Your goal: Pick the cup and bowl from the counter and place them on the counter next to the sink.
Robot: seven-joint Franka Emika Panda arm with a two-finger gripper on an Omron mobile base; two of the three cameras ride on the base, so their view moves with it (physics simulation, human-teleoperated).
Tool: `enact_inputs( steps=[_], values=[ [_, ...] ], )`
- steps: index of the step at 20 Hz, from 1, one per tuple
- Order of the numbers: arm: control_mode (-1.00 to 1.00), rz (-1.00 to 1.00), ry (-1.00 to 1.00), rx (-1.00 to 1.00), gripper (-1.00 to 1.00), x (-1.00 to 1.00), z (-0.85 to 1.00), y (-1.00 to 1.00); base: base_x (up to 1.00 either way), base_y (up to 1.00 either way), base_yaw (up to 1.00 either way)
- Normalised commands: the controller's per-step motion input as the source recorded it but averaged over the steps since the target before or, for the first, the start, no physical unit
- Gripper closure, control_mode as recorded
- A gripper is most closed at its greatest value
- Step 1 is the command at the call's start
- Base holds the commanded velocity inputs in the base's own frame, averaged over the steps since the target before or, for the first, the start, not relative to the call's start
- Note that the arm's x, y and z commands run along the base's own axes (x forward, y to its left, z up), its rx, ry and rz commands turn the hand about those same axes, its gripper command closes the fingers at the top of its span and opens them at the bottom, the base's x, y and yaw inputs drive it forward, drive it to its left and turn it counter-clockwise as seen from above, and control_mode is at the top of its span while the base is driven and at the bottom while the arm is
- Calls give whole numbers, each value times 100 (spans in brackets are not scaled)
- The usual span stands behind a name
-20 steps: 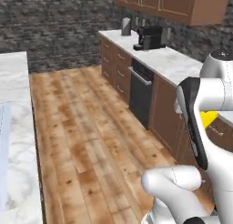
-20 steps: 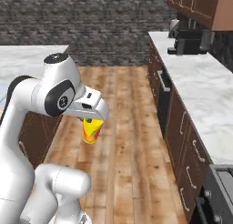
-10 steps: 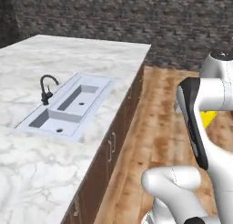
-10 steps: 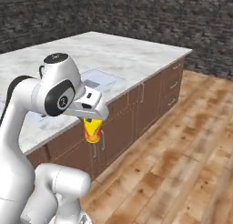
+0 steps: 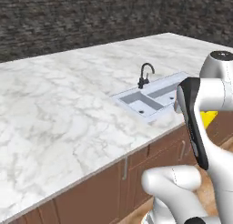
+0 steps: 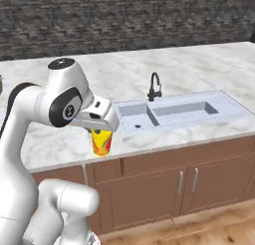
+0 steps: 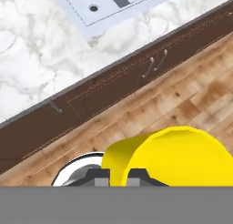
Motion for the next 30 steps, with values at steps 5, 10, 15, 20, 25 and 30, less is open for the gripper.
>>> enact_inputs(
  steps=[5,10,15,20,25,30],
  values=[
    [100,0,0,0,100,0,0,0,0,-36,89],
    [100,0,0,0,100,0,0,0,24,-59,64],
    [100,0,0,0,100,0,0,0,29,-83,13],
    [100,0,0,0,100,0,0,0,28,-62,0],
    [100,0,0,0,100,0,0,0,30,2,0],
    [100,0,0,0,100,0,0,0,47,17,0]
  ],
)
